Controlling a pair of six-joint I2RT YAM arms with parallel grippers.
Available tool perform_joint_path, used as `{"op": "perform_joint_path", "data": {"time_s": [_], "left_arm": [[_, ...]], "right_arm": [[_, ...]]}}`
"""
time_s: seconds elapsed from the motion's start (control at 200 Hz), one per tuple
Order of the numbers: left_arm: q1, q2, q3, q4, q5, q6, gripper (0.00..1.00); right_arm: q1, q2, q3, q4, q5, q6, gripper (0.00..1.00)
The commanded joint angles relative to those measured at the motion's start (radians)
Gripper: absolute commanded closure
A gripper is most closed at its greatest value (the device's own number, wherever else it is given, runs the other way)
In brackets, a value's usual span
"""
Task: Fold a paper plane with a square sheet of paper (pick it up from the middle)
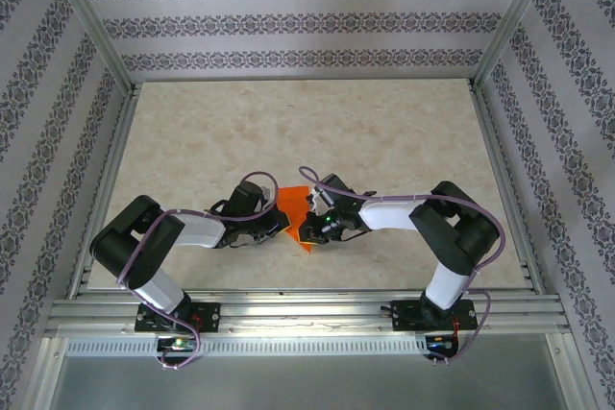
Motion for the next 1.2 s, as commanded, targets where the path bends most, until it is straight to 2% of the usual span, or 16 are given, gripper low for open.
{"op": "perform_joint_path", "data": {"time_s": [0.0,0.1,0.205,0.395,0.57,0.729,0.894,1.194], "left_arm": [[-0.010,-0.035,-0.002,-0.058,-0.026,0.029,0.86],[-0.010,-0.076,0.003,-0.050,-0.018,0.039,0.78],[-0.012,-0.115,0.015,-0.084,-0.007,0.057,0.78],[-0.039,-0.135,0.044,-0.175,-0.008,0.101,0.88],[-0.070,-0.065,0.092,-0.185,0.006,0.123,0.93],[-0.077,0.011,0.105,-0.169,-0.002,0.113,0.93],[-0.076,0.041,0.103,-0.184,-0.058,0.107,0.94],[-0.009,0.032,0.107,-0.266,-0.107,0.146,0.94]], "right_arm": [[-0.015,0.017,-0.022,-0.008,0.022,0.011,0.93],[-0.018,0.020,-0.026,-0.008,0.024,0.010,0.94],[-0.021,0.021,-0.026,-0.013,0.024,0.004,0.94],[-0.028,0.017,-0.027,-0.020,0.030,-0.003,0.95],[-0.032,0.017,-0.026,-0.021,0.027,-0.004,0.97],[-0.034,0.016,-0.026,-0.027,0.028,-0.008,0.98],[-0.037,0.016,-0.032,-0.034,0.034,-0.015,0.99],[-0.036,0.032,-0.041,-0.089,0.063,-0.056,1.00]]}}
